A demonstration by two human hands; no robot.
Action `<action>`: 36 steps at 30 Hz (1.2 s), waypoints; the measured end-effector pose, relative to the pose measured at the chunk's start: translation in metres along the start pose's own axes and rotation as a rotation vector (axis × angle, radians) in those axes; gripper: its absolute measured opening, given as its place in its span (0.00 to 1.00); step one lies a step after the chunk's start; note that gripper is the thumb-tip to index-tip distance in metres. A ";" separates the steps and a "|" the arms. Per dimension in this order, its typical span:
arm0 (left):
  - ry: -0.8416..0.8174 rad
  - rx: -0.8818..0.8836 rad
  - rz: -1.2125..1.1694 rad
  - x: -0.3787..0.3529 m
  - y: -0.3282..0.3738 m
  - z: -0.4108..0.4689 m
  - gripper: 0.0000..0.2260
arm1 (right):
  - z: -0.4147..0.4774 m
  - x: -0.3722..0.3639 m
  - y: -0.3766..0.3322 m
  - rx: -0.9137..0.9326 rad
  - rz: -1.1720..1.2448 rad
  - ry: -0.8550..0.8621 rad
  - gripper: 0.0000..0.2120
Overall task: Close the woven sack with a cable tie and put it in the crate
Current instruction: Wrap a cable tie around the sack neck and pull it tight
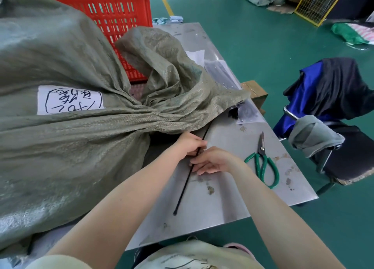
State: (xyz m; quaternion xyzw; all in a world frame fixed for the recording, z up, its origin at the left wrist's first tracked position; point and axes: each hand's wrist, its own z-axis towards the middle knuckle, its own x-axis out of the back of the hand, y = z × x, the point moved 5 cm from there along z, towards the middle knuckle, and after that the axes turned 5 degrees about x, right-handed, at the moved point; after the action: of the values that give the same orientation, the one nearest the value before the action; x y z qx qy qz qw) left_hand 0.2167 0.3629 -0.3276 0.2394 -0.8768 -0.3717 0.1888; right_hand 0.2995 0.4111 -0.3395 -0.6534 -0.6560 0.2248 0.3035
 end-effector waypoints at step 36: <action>0.719 -0.294 1.034 0.143 0.097 -0.074 0.18 | 0.077 -0.071 -0.095 0.234 0.399 0.300 0.15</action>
State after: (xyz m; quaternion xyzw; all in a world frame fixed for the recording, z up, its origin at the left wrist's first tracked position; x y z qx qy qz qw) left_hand 0.1103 0.3003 -0.1858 -0.1329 -0.7009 -0.2456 0.6563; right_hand 0.1751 0.3445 -0.3361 -0.7562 -0.4317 0.2548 0.4205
